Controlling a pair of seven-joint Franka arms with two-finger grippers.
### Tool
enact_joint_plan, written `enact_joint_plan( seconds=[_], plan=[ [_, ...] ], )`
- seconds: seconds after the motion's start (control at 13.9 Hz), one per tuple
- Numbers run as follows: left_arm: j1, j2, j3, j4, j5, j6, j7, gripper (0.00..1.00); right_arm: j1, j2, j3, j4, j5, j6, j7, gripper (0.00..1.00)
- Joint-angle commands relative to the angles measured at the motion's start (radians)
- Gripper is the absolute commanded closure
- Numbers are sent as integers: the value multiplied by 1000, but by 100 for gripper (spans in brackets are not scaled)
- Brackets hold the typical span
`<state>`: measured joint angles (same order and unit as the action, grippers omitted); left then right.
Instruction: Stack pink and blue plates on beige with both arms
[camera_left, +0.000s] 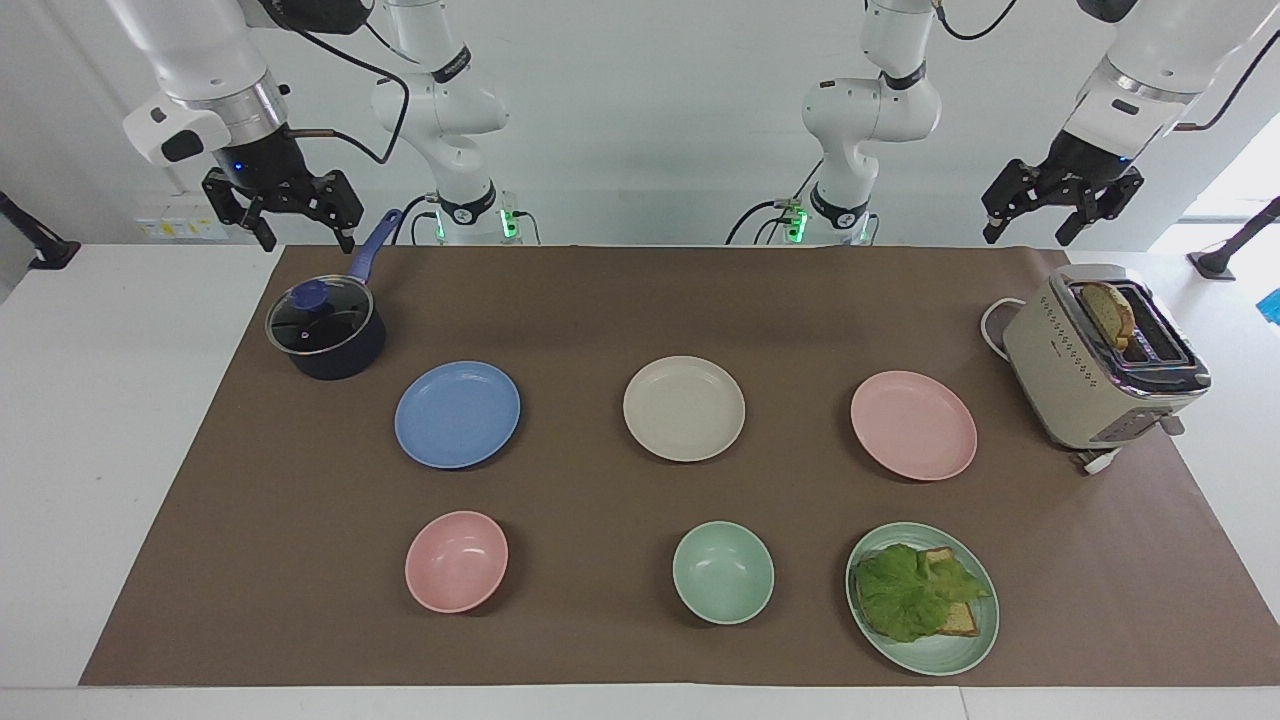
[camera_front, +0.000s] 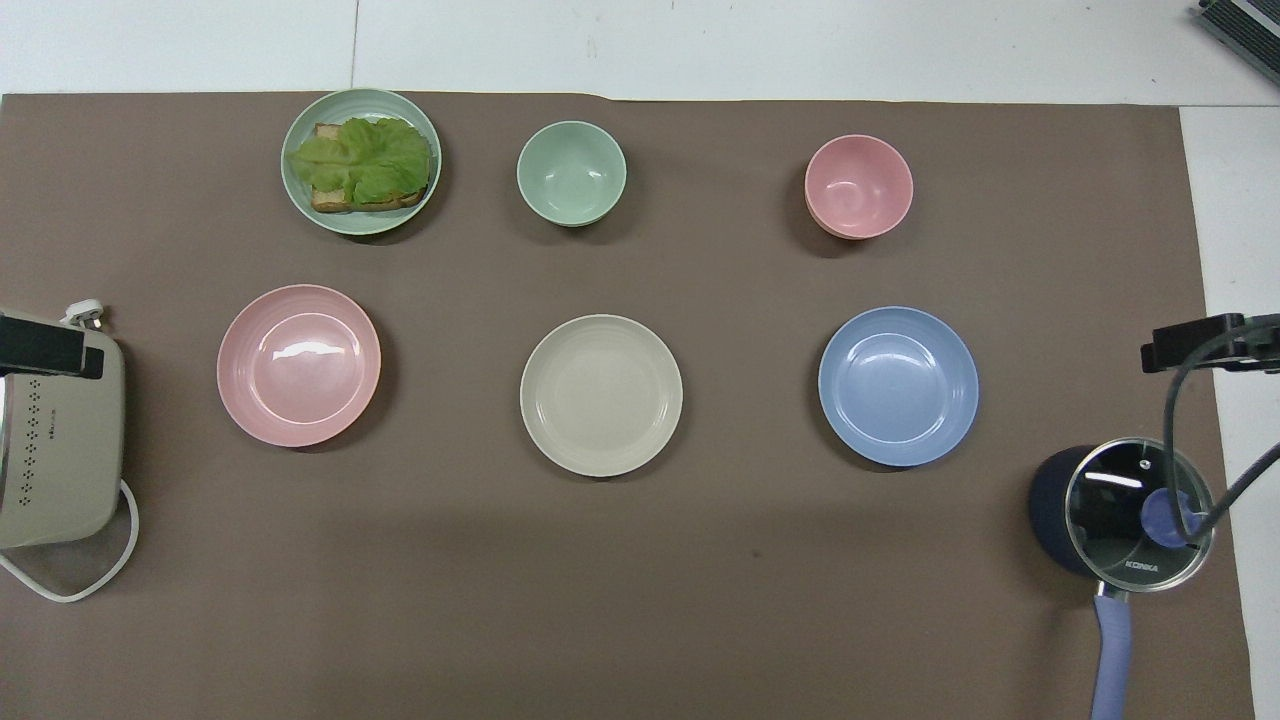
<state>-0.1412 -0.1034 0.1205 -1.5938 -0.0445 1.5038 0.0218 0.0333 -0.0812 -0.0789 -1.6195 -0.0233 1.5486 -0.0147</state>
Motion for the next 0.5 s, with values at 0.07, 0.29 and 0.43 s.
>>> enact_joint_plan(
  seconds=[0.07, 0.29, 0.43],
  plan=[
    [-2, -13, 4, 5, 20, -22, 12, 0, -7, -25, 5, -23, -18, -7, -14, 0],
    [-2, -13, 4, 2, 20, -22, 12, 0, -9, -23, 5, -23, -18, -7, -16, 0],
    [5, -30, 5, -24, 18, -11, 7, 0, -10, -22, 5, -20, -9, -8, -14, 0]
  ],
)
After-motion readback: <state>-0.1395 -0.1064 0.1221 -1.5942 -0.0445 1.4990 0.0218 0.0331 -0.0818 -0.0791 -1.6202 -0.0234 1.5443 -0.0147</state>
